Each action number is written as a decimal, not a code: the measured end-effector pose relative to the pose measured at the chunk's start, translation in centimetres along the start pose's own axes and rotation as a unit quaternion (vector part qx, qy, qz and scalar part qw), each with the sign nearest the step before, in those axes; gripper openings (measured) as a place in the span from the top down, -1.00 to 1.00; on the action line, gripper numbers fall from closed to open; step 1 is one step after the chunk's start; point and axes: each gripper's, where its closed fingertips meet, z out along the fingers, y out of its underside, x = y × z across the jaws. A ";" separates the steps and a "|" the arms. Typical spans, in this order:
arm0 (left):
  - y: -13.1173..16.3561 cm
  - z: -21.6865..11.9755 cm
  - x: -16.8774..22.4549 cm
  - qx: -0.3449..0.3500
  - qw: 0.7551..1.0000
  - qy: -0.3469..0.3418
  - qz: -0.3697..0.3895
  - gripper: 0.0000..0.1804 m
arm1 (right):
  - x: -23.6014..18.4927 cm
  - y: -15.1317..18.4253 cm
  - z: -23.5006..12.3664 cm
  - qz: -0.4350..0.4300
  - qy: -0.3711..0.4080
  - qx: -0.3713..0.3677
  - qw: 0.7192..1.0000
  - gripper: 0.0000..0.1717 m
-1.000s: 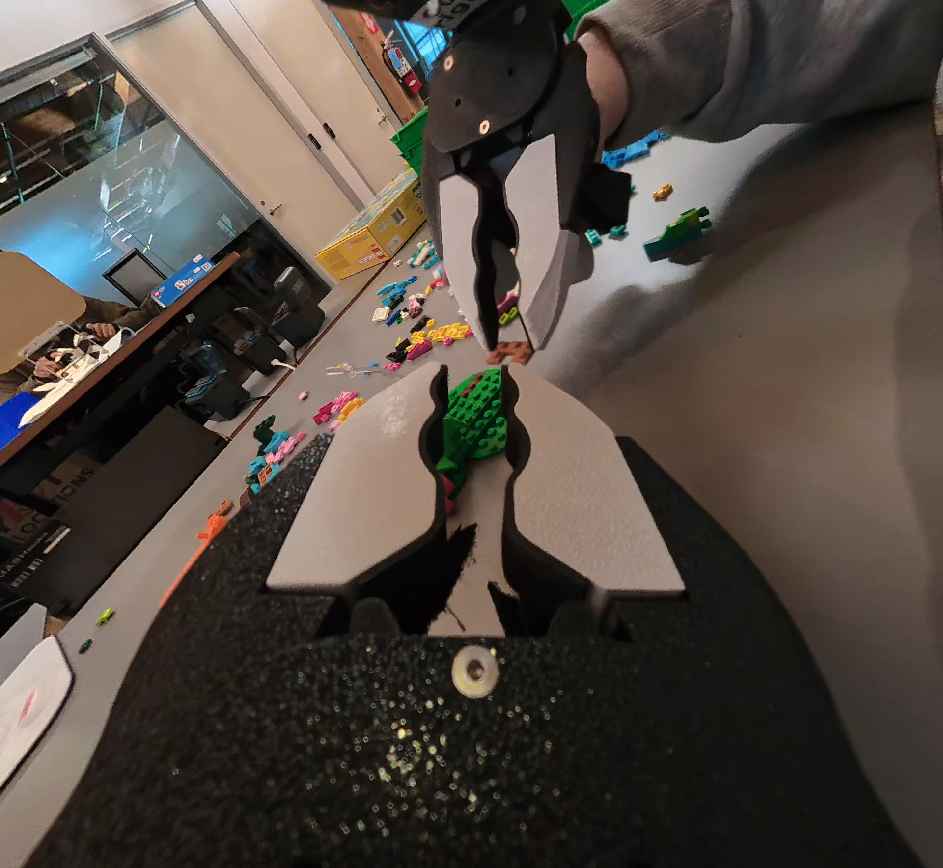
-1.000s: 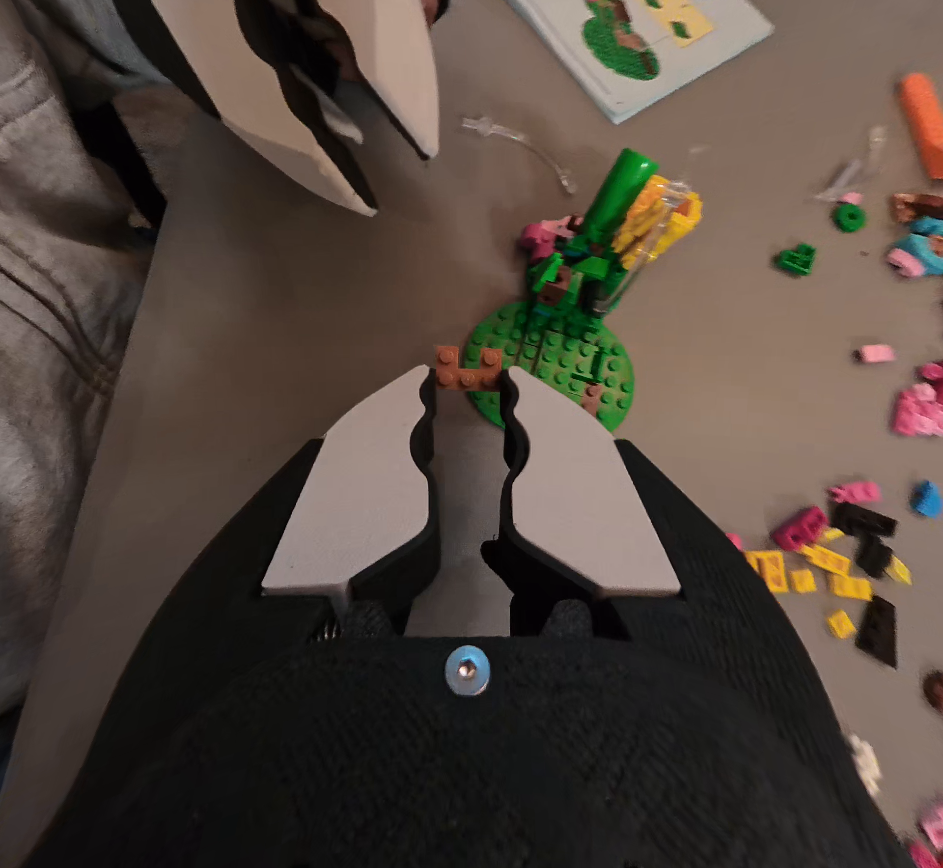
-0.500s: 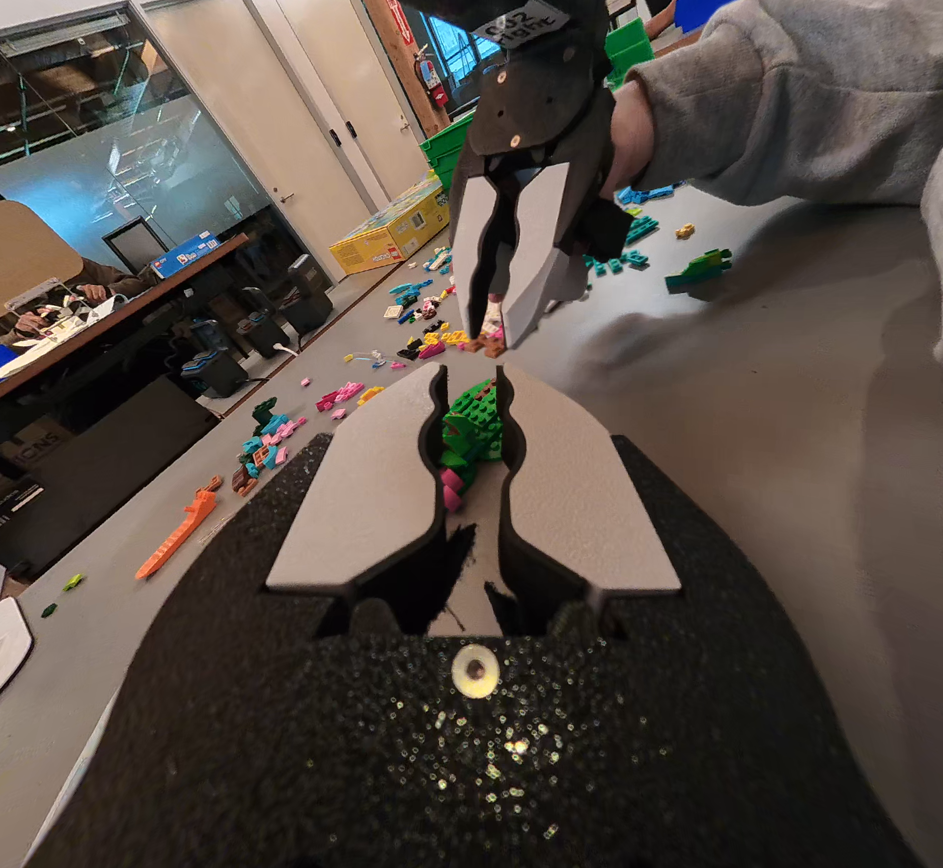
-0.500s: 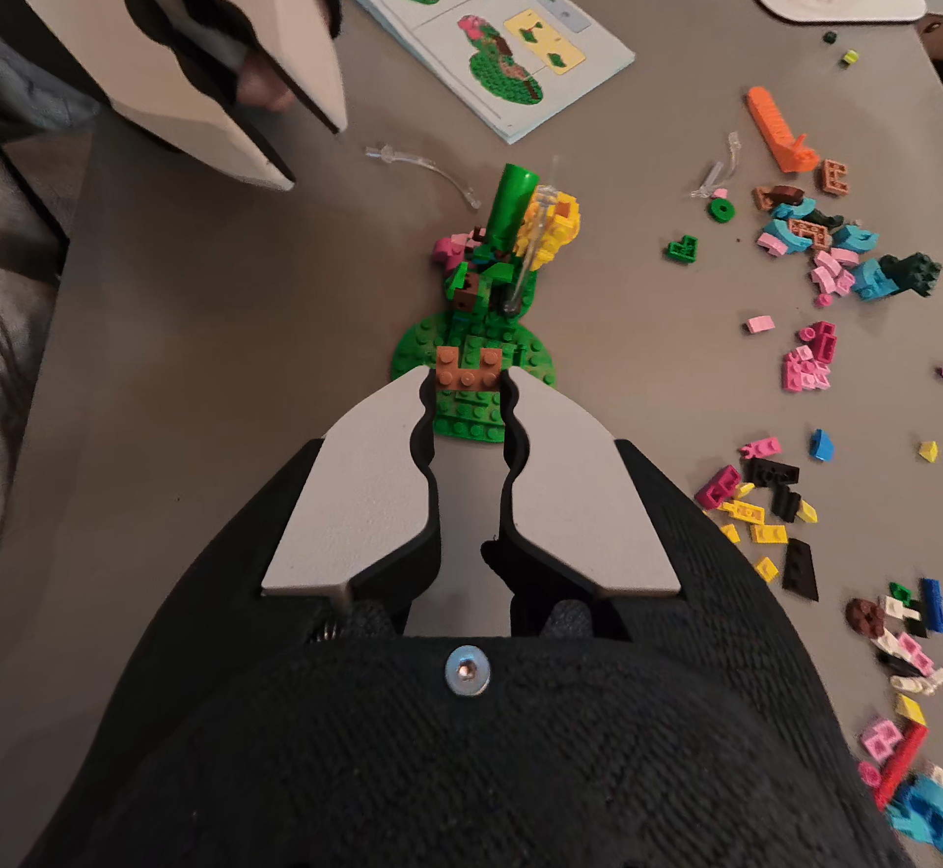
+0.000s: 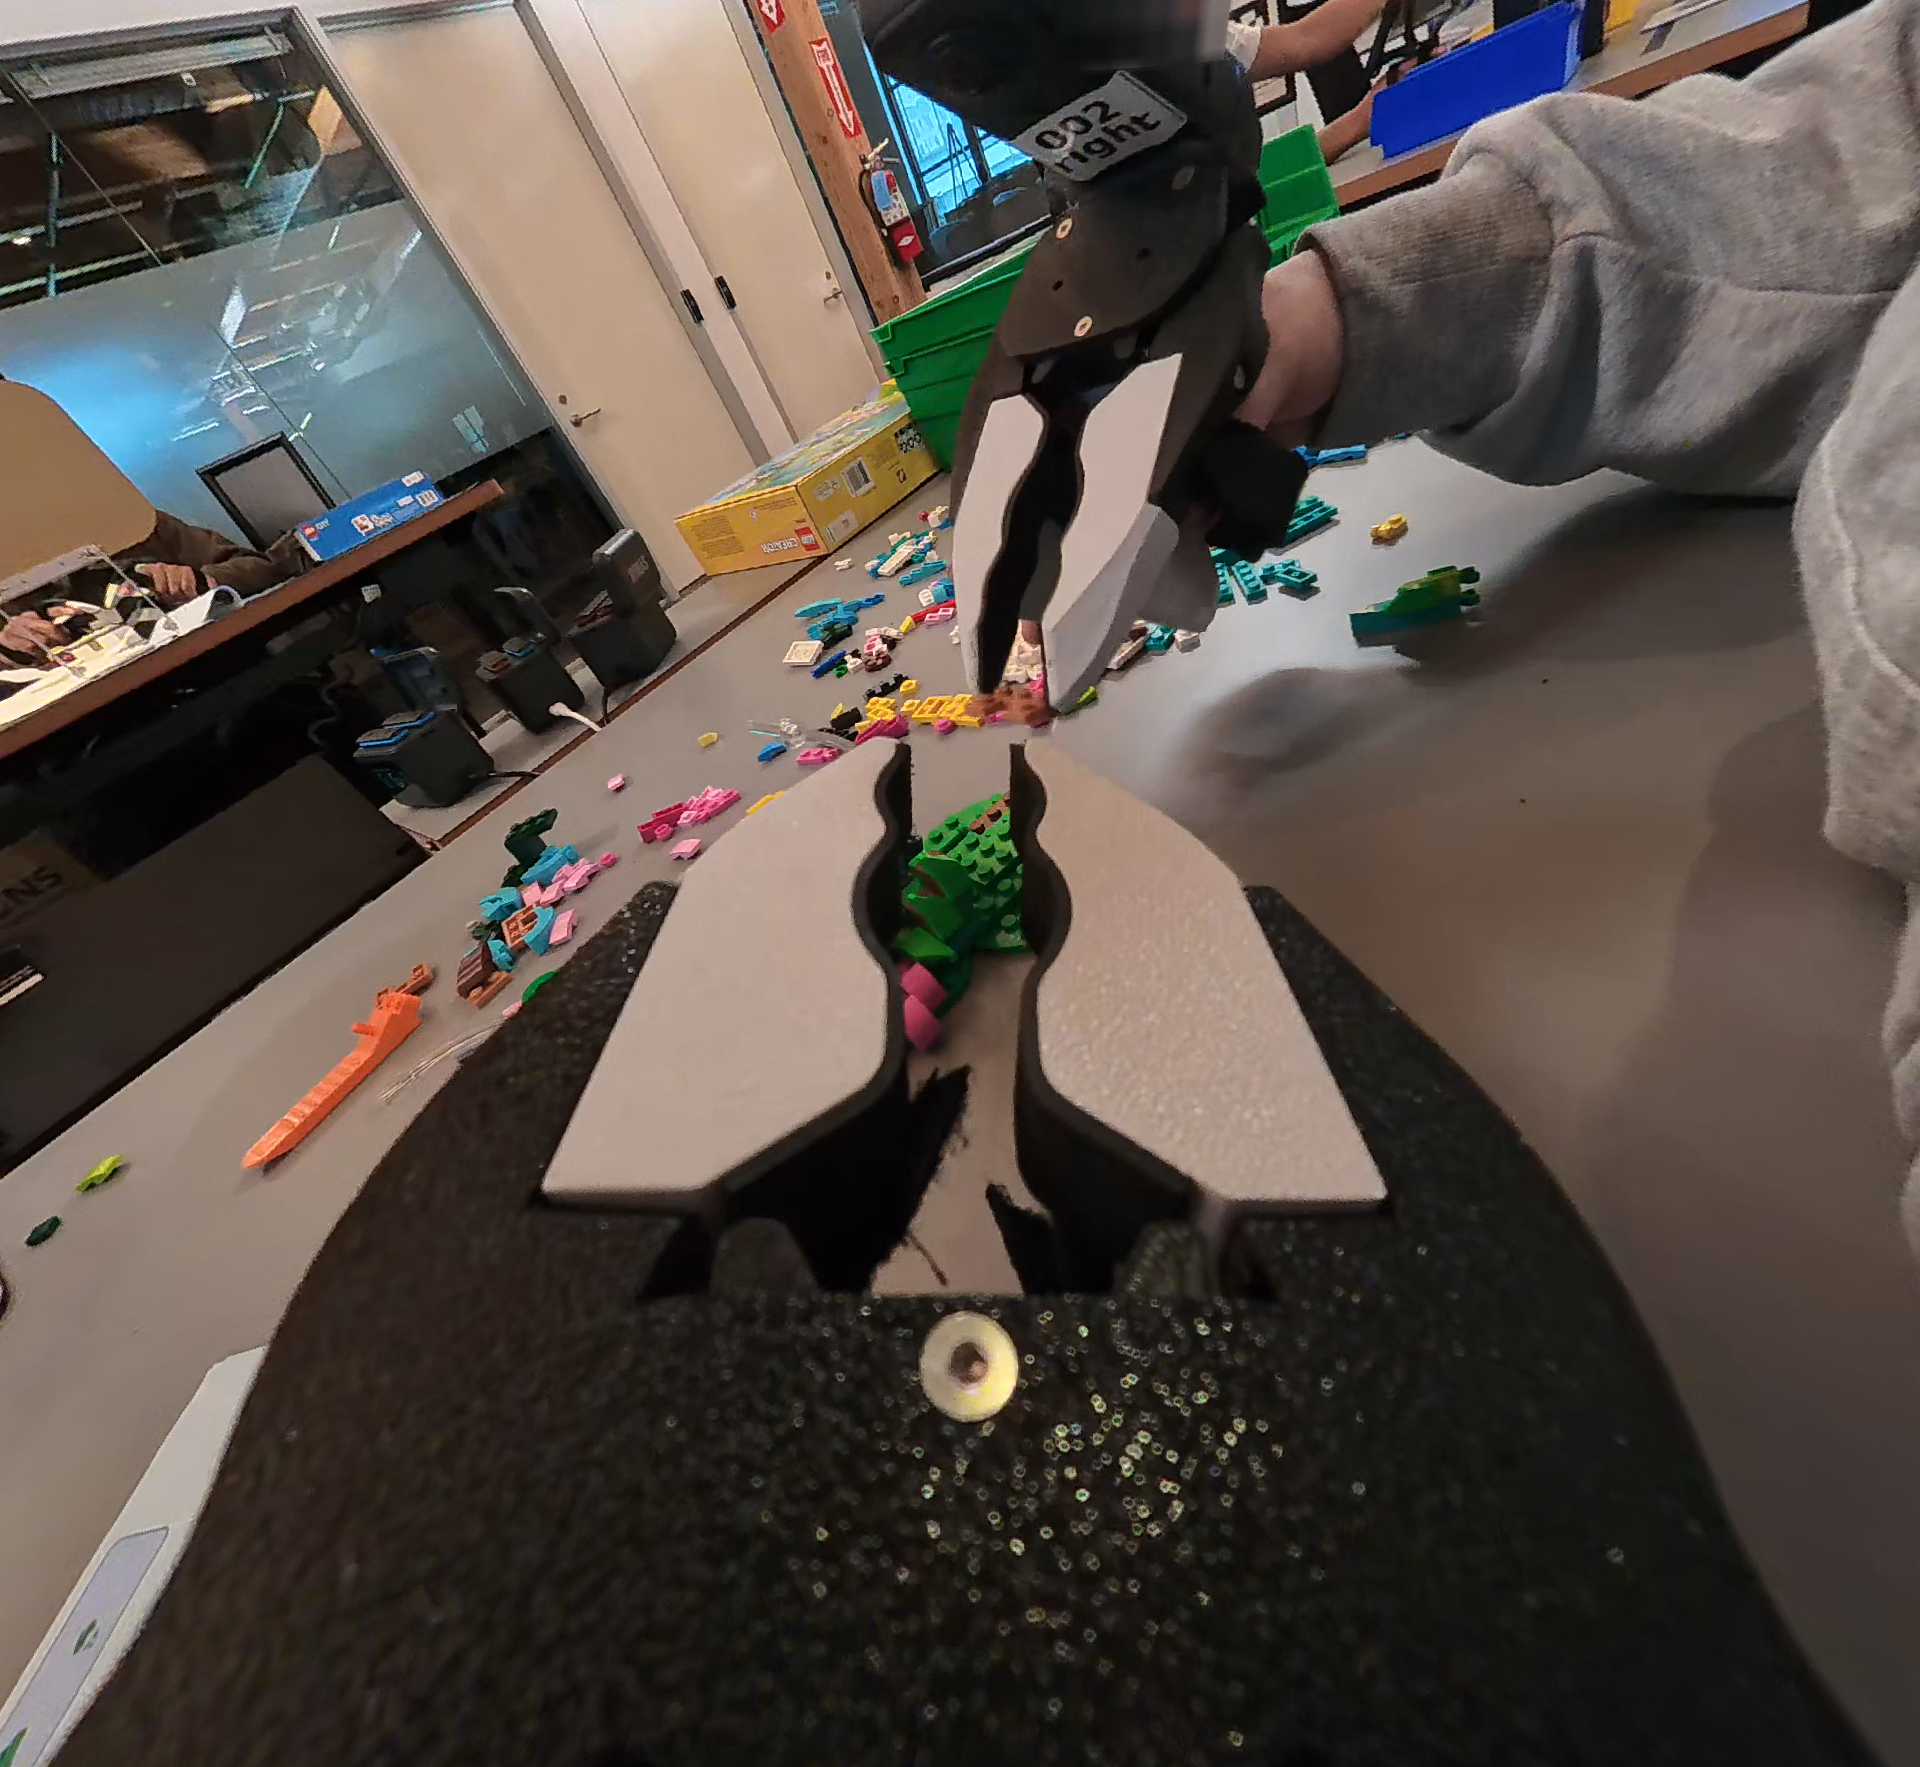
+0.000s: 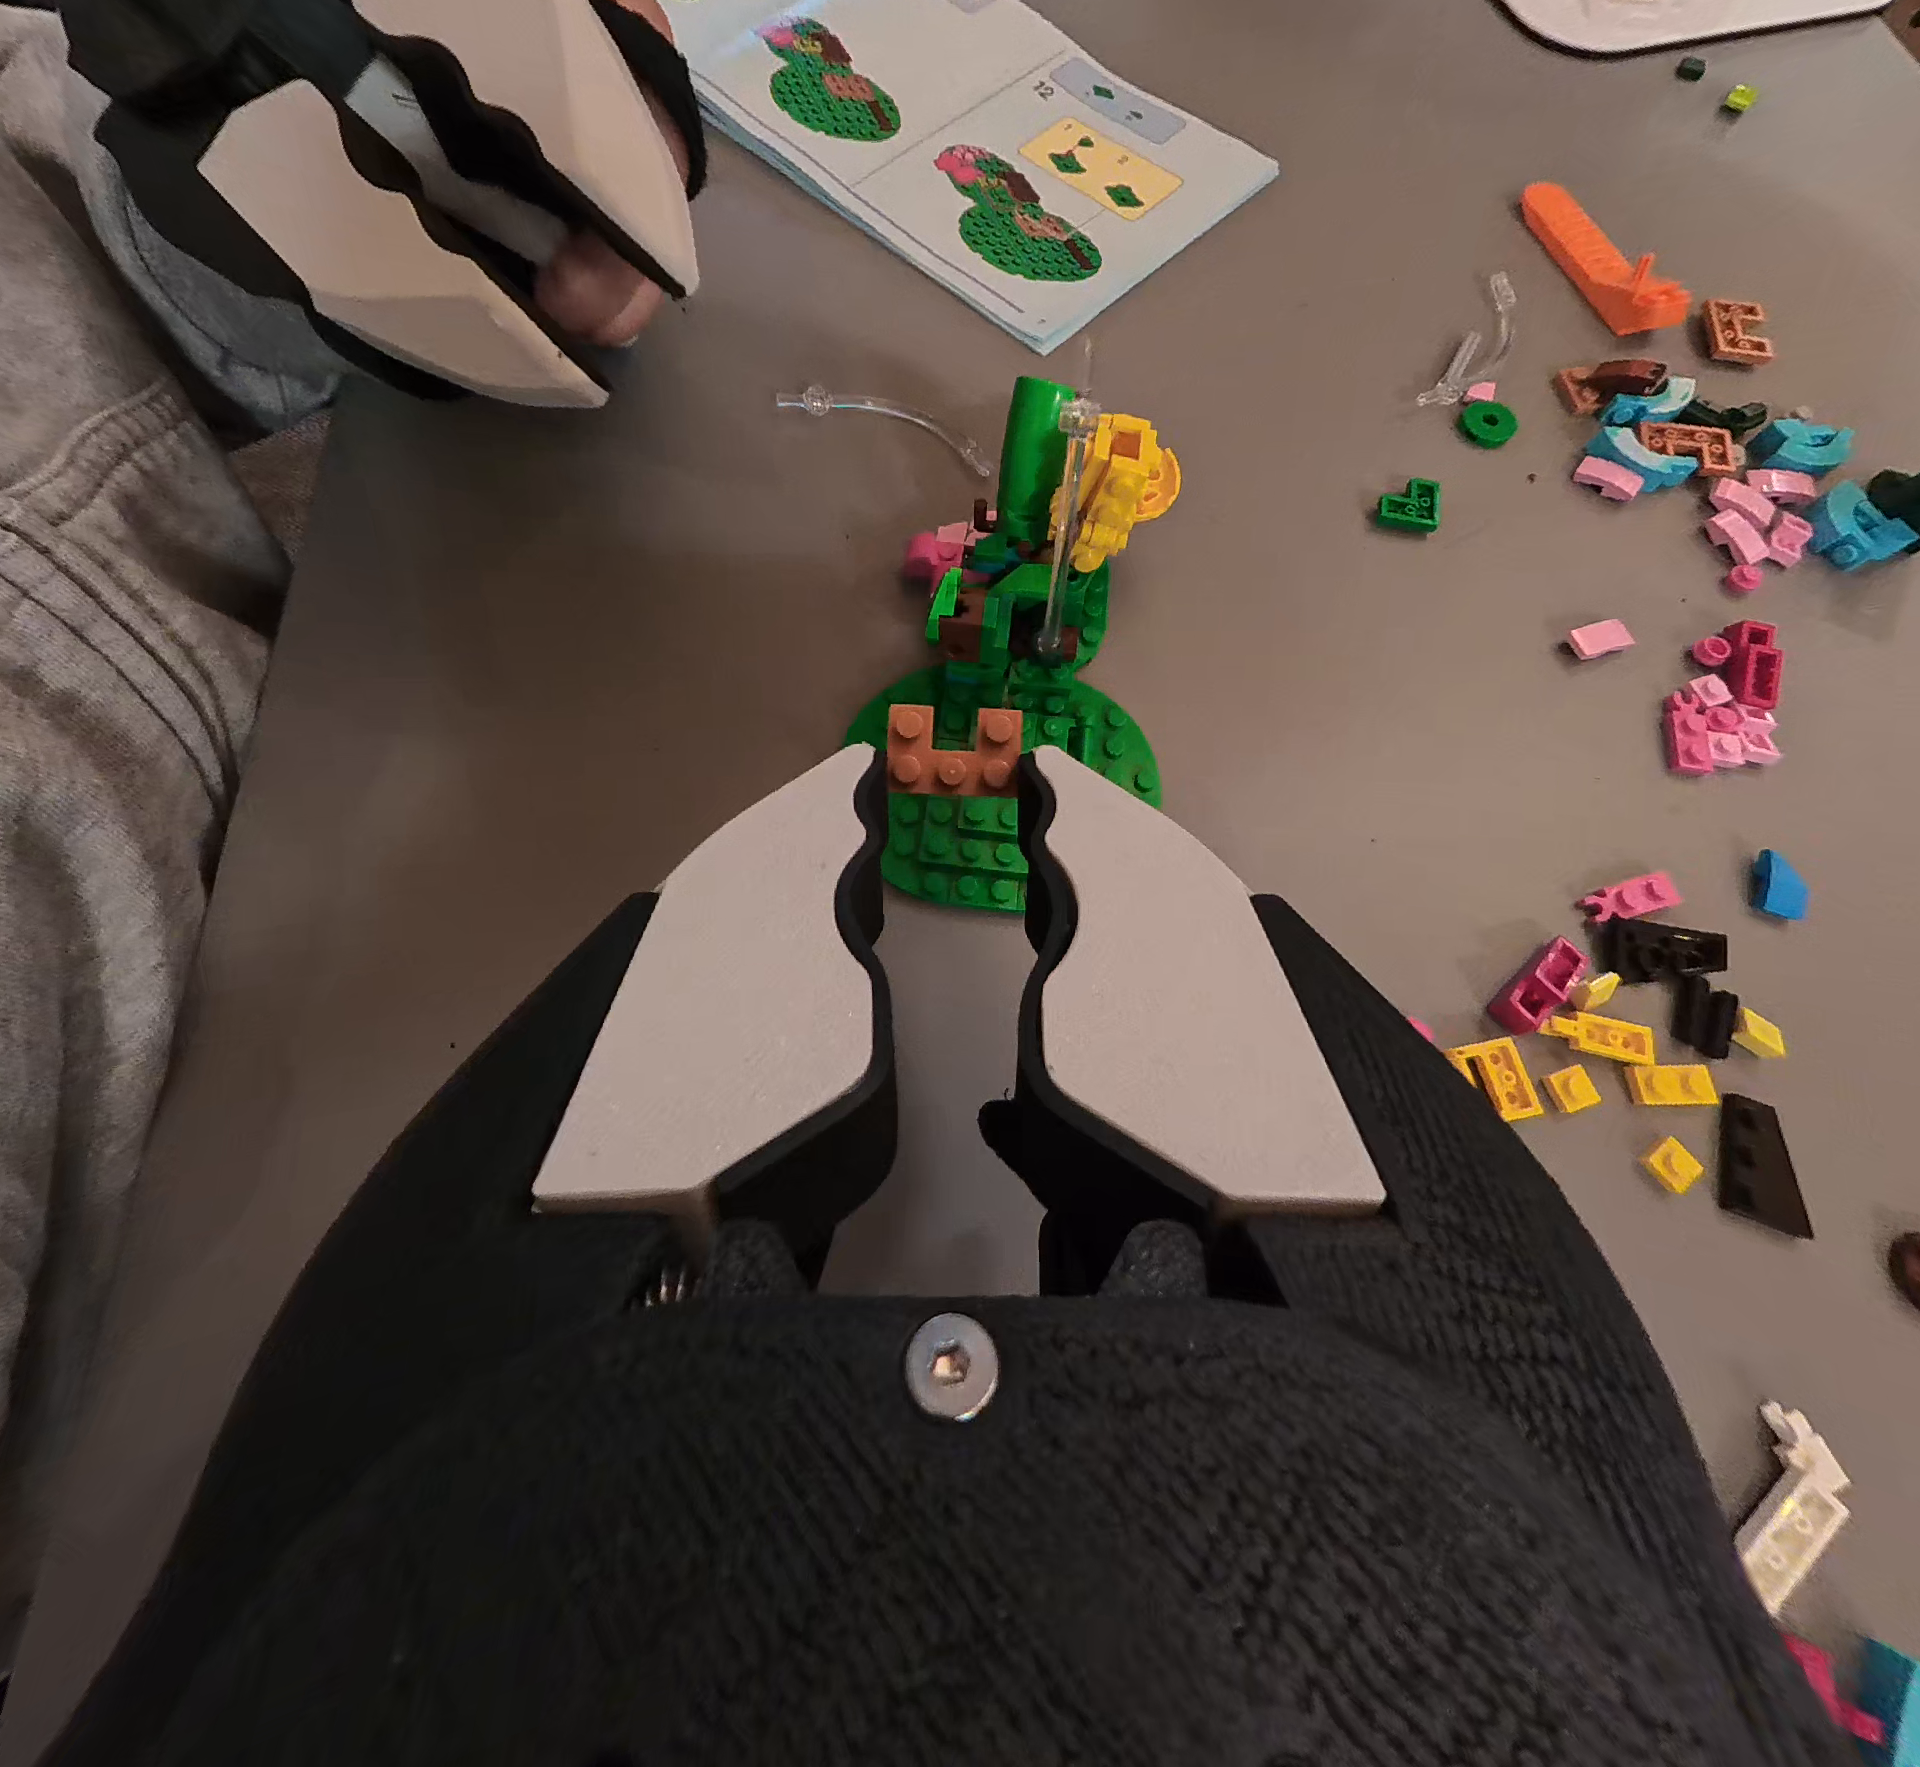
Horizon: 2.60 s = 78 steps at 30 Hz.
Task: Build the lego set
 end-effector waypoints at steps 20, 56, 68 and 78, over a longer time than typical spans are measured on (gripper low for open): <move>0.0 -0.1 -0.3 0.000 1.000 0.000 -0.002 0.80 | -0.7 0.3 0.6 -0.025 -0.005 -0.023 0.999 0.75; 0.0 -0.4 -0.4 -0.003 1.000 0.003 -0.005 0.81 | -1.1 0.9 1.0 -0.030 -0.011 -0.024 0.999 0.75; 0.0 -0.4 -0.5 -0.002 1.000 0.003 -0.007 0.80 | -1.2 0.8 1.1 -0.030 -0.013 -0.024 0.999 0.75; 0.1 -0.4 -0.5 -0.002 1.000 0.003 -0.007 0.81 | -0.5 1.1 1.0 -0.017 0.006 -0.032 0.999 0.75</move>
